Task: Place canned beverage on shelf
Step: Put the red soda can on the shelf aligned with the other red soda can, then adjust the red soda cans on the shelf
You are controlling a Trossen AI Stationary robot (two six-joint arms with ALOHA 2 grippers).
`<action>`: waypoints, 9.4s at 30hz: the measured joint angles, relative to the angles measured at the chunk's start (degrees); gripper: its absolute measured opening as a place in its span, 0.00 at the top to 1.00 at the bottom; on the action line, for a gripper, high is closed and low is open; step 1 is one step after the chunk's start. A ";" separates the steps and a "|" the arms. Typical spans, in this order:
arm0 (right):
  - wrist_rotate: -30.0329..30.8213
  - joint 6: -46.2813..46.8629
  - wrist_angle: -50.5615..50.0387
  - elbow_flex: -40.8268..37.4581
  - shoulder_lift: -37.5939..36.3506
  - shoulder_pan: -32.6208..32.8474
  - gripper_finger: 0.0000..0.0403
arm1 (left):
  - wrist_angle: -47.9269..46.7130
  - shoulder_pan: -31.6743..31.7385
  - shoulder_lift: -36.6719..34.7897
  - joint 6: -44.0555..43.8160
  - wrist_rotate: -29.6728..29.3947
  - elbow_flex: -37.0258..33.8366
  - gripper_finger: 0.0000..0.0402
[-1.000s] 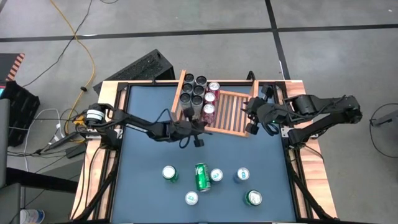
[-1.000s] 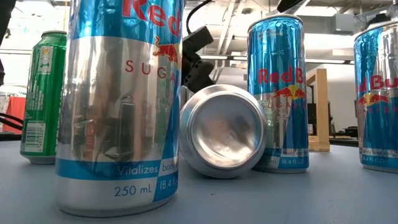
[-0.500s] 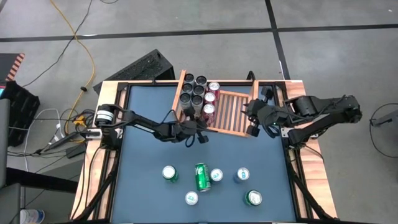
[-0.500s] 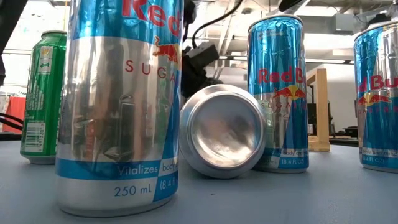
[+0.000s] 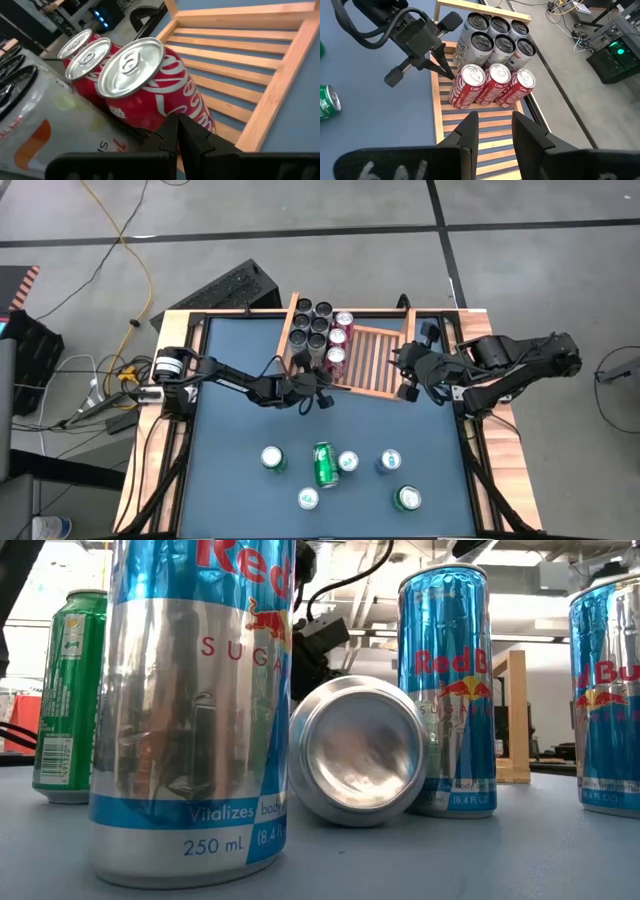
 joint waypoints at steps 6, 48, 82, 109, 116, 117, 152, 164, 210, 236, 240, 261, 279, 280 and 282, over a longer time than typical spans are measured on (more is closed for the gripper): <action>-0.01 0.70 -0.18 0.00 0.00 0.00 0.74 | -0.38 -0.33 0.00 -1.81 2.71 0.00 1.00; -0.11 1.80 -1.51 0.00 0.00 0.00 0.74 | 3.87 -0.05 4.57 -0.50 -2.39 0.33 1.00; -0.04 5.45 -2.92 0.00 0.71 -0.88 0.74 | 9.96 1.41 5.55 0.33 3.99 0.37 1.00; -16.28 -6.05 34.97 -22.25 11.61 -16.36 0.78 | -25.52 -10.65 -28.61 1.15 0.06 0.24 1.00; -21.25 -5.01 42.99 -24.39 18.92 -19.40 0.88 | -35.33 -11.93 -43.44 -1.82 -4.66 0.23 1.00; -21.30 -4.92 42.89 -24.44 19.88 -19.43 0.89 | -36.60 -11.91 -44.92 -2.10 -5.23 0.22 1.00; -28.58 -4.84 53.92 -24.39 32.54 -24.20 1.00 | -46.69 -11.87 -50.66 -3.90 -9.79 0.20 1.00; -28.49 -4.55 54.04 -23.56 29.66 -21.77 1.00 | -48.78 -11.85 -51.06 -4.26 -10.09 -0.61 1.00; -14.79 -0.84 49.66 -23.65 29.57 -21.47 1.00 | -52.28 -11.85 -51.06 -5.60 -10.02 -0.61 1.00; -13.04 -1.89 48.79 -23.65 27.22 -20.87 1.00 | -53.98 -11.85 -51.06 -5.73 -8.99 -0.63 1.00; -6.26 -1.91 47.37 -23.63 24.32 -21.00 1.00 | -53.92 -11.87 -51.06 -6.00 -6.77 -0.63 1.00; -13.22 -5.15 53.73 -23.63 24.11 -36.11 1.00 | -55.19 -10.52 -51.04 -5.80 -7.04 -0.63 1.00; -20.83 -2.60 62.28 -23.71 33.51 -43.31 1.00 | -55.30 -9.29 -51.04 -5.04 -7.07 -0.63 1.00; -20.99 -2.61 62.21 -23.71 33.51 -43.47 1.00 | -55.30 -9.21 -51.04 -5.09 -7.08 -0.63 1.00; -20.84 -2.59 61.83 -23.69 33.49 -43.54 1.00 | -55.31 -9.14 -51.04 -5.33 -7.08 -0.63 1.00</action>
